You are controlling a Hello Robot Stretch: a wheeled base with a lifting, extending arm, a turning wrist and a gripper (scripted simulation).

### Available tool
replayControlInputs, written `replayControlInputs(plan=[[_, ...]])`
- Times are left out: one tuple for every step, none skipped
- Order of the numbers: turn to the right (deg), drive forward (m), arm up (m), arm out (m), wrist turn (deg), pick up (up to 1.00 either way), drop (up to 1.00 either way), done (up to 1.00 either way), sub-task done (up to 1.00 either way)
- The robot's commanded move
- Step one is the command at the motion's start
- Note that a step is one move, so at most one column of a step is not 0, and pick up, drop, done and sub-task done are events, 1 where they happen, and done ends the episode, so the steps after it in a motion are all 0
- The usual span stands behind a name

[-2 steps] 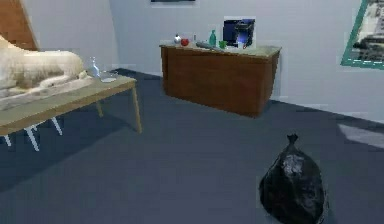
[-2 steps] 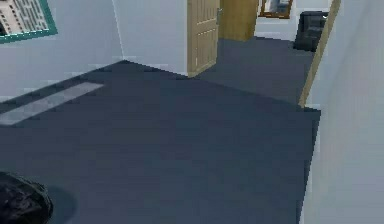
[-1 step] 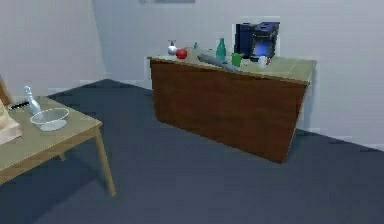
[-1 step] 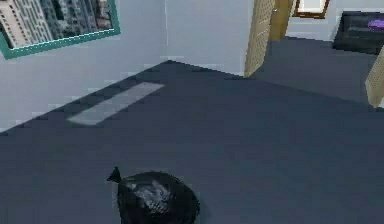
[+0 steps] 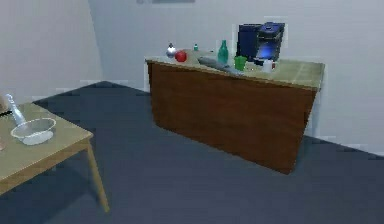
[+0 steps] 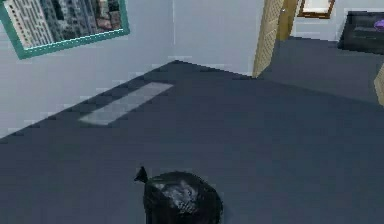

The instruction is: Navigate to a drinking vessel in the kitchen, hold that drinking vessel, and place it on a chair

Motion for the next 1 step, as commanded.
replayControlInputs(plan=[[30.0,0.00,0.00,0.00,0.0,0.00,0.00,0.00,0.00]])
